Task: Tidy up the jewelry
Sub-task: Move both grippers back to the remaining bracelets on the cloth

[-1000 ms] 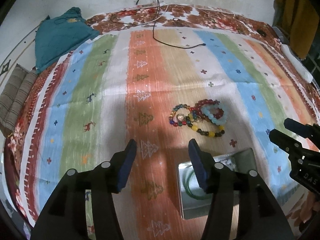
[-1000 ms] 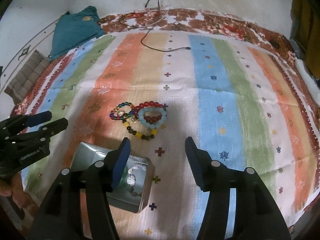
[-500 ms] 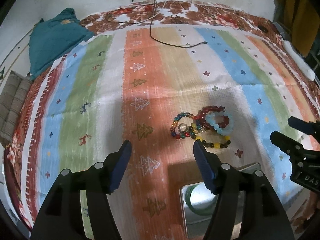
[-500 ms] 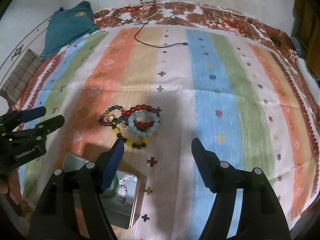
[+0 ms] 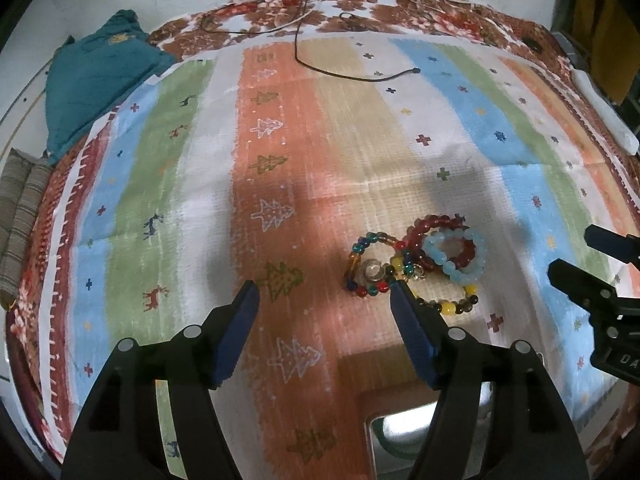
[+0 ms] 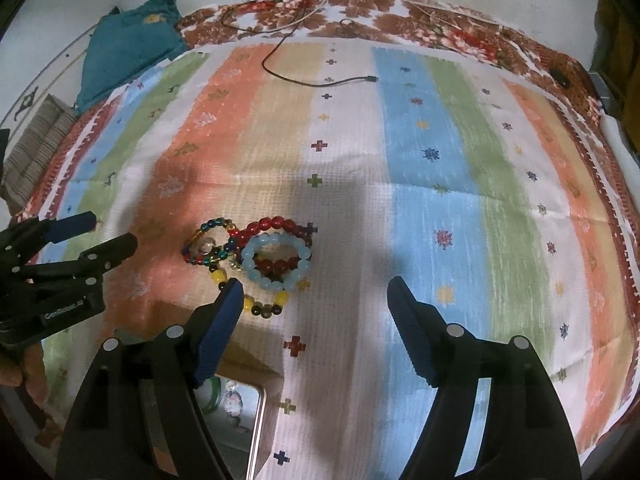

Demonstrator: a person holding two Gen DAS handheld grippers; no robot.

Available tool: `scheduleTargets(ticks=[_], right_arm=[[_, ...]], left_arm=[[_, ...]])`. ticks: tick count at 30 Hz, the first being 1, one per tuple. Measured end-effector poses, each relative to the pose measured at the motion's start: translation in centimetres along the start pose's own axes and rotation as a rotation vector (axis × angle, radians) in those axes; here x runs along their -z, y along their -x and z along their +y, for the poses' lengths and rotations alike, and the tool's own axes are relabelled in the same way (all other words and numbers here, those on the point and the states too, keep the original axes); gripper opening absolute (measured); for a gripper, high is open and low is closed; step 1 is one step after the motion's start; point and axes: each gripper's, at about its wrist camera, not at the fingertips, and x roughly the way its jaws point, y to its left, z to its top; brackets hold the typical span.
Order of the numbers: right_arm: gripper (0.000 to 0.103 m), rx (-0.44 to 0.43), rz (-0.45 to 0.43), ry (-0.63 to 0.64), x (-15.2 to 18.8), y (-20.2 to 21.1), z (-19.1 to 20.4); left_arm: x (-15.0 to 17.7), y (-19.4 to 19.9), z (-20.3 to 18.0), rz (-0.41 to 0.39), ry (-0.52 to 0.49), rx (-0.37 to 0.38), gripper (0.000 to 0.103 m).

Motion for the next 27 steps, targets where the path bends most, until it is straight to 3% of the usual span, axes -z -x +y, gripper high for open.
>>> scheduleTargets(ticks=[27], right_arm=[[0.074,-0.016,0.134,-0.030,-2.1,-6.9,-0.5]], left_arm=[[-1.5,-6.3,0.1,0.128,-0.015,0.021,0.068]])
